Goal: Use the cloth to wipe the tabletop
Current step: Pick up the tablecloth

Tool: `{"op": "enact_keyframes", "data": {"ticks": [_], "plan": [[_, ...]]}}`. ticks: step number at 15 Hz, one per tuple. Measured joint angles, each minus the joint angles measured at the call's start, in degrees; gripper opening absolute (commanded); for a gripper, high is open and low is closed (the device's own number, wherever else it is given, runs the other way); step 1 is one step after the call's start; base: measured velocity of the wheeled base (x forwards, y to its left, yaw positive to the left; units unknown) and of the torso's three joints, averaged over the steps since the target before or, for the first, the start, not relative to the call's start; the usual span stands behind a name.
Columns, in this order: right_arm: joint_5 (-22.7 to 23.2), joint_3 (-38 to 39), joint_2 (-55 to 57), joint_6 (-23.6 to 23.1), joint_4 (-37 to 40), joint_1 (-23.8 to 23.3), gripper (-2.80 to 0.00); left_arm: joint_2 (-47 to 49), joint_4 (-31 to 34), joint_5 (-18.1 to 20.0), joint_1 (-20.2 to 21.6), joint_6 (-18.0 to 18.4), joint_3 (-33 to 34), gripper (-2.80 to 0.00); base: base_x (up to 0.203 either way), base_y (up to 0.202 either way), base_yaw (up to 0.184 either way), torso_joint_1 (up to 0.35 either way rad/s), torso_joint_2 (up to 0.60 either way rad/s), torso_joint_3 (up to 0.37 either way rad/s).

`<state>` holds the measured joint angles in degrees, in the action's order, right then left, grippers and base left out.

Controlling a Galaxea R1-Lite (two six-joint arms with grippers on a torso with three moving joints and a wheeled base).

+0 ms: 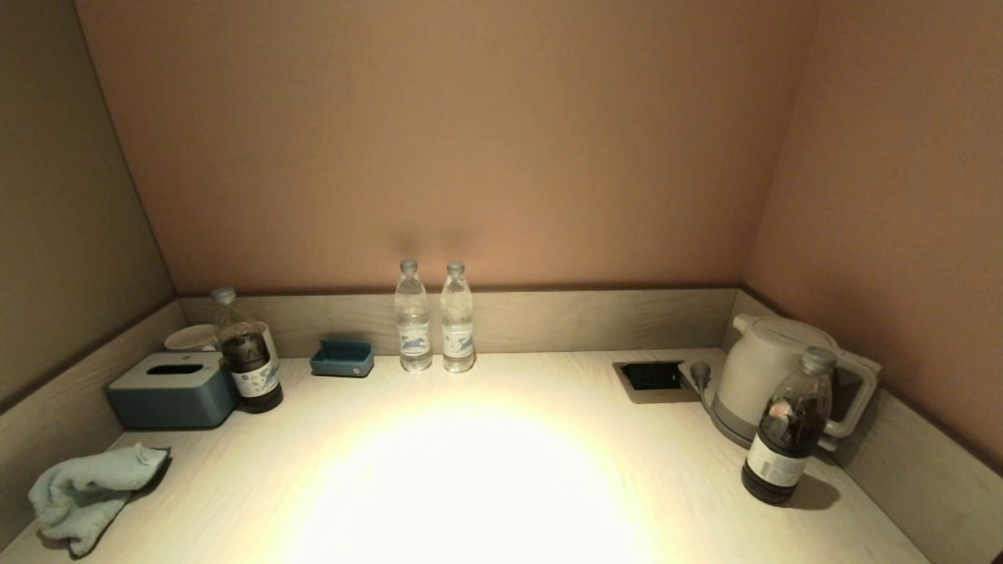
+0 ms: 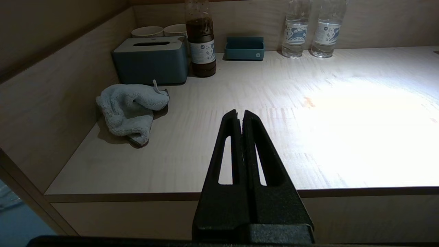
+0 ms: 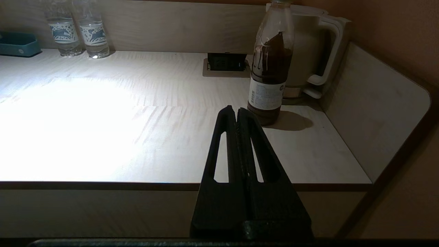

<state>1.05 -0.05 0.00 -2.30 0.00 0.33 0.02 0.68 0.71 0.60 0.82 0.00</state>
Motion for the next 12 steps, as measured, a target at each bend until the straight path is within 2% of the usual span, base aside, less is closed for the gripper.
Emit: {"op": "enact_keyframes", "data": {"ticks": [12], "plan": [[0.05, 0.02, 0.0, 0.05, 0.0, 0.0, -2.8, 0.0, 0.91, -0.58, 0.0, -0.16, -0.21, -2.8, 0.0, 0.0, 0.0, 0.0, 0.0, 0.0]]}}
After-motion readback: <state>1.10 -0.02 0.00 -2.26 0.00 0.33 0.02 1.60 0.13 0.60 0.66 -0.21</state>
